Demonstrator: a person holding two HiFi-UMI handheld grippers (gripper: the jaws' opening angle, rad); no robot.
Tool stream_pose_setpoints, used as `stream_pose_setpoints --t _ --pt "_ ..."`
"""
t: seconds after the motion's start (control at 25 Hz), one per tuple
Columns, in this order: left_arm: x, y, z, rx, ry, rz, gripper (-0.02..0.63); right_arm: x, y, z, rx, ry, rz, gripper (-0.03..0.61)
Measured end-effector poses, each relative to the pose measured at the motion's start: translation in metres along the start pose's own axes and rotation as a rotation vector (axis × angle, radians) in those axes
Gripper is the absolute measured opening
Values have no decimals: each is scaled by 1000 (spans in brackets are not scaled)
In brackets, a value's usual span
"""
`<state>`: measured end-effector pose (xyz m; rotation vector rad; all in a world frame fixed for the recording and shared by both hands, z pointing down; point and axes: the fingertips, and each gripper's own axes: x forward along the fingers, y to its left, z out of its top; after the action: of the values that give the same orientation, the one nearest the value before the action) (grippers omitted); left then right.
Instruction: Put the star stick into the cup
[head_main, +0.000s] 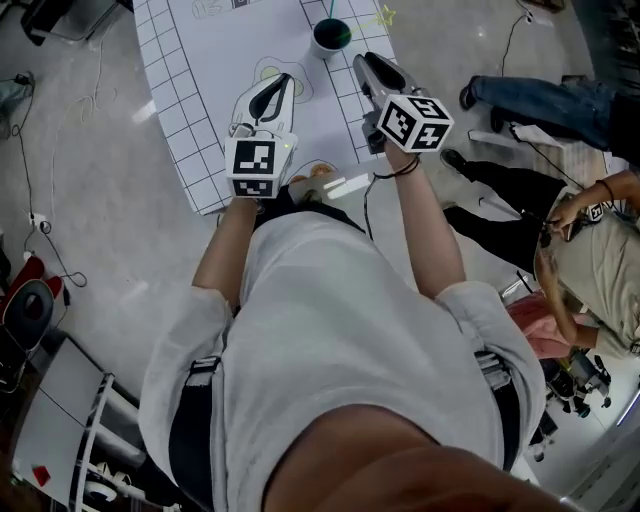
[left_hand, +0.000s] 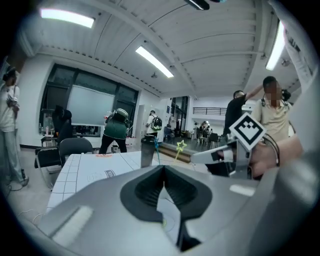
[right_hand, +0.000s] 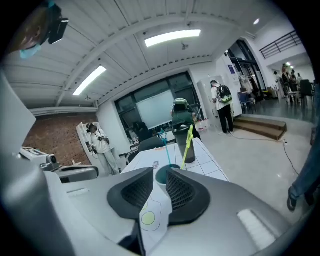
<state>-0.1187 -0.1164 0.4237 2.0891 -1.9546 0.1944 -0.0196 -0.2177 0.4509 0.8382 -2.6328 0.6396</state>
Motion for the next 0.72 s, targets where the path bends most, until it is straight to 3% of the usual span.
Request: stream_pose_setpoints --t 0.16,0.36,0.56,0.72 --pt "-27 -27 14 19 -31 56 3 -42 38 10 -139 -94 38 1" --pt "-64 -61 30 10 -94 122 3 -99 76 19 -257 -195 75 0" --pt "-102 -106 50 41 -160 161 3 -168 102 29 -286 -313 97 -2" --pt "-117 -110 79 63 -189 200 3 -189 123 52 -318 -364 106 -2"
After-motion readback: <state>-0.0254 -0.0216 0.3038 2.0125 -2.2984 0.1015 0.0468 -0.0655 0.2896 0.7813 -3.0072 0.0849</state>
